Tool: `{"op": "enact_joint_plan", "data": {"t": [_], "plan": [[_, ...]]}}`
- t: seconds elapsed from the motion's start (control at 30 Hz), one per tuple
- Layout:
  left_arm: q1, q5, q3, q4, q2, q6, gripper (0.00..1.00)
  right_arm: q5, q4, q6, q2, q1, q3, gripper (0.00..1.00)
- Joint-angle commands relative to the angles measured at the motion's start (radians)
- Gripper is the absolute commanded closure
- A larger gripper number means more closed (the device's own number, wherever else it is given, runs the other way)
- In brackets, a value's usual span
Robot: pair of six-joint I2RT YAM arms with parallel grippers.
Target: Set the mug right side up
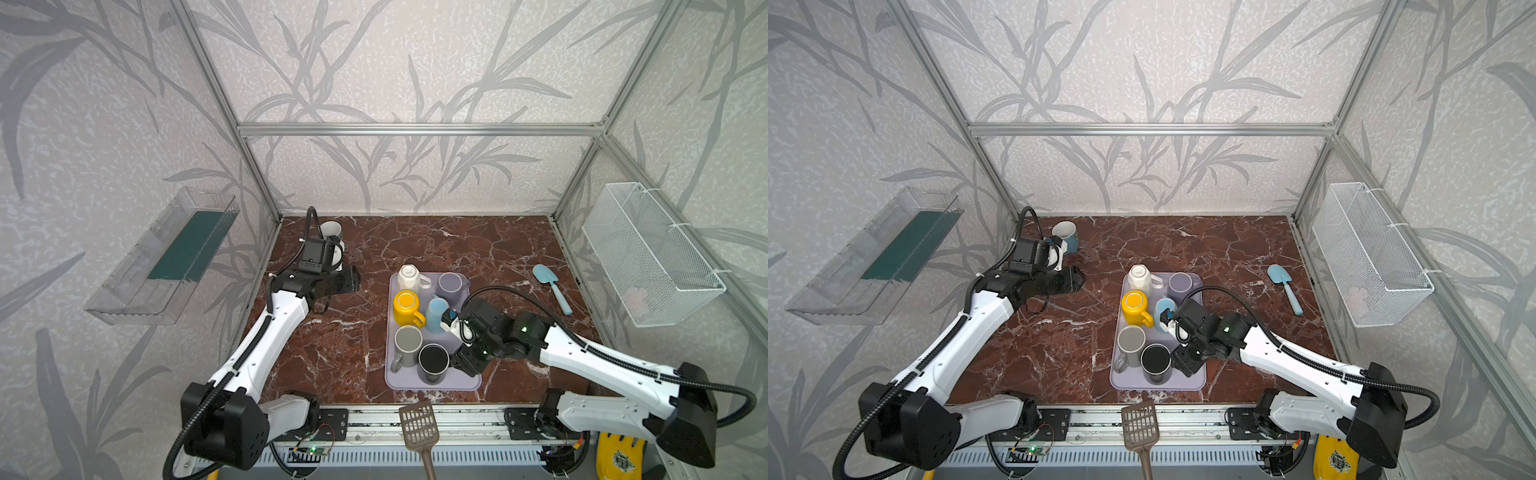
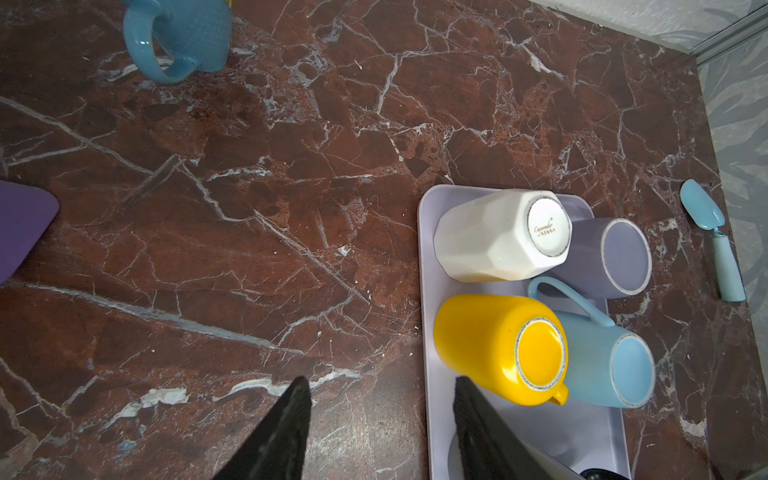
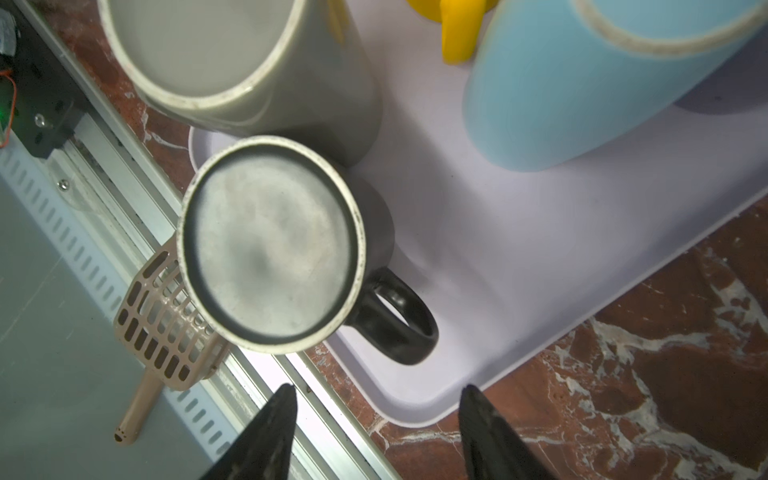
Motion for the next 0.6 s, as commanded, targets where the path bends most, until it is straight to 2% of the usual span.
{"op": "enact_joint_plan", "data": {"t": [0.0,0.27,0.57], "plan": [[-0.004,-0.026,0.022,-0.033,-0.021,0.004,0.42,0.002,0.005,-0.049,0.018,0.016,0.028,0.34],[-0.005,-0.033,0.037,-0.047,-0.015,0.012,0.42,0.017,0.046,-0.086,0.048,0.029,0.024,0.30],[-0.006,-0.036,0.053,-0.066,-0.021,0.019,0.42,-0.016,0.103,-0.144,0.097,0.030,0.015,0.29]]}}
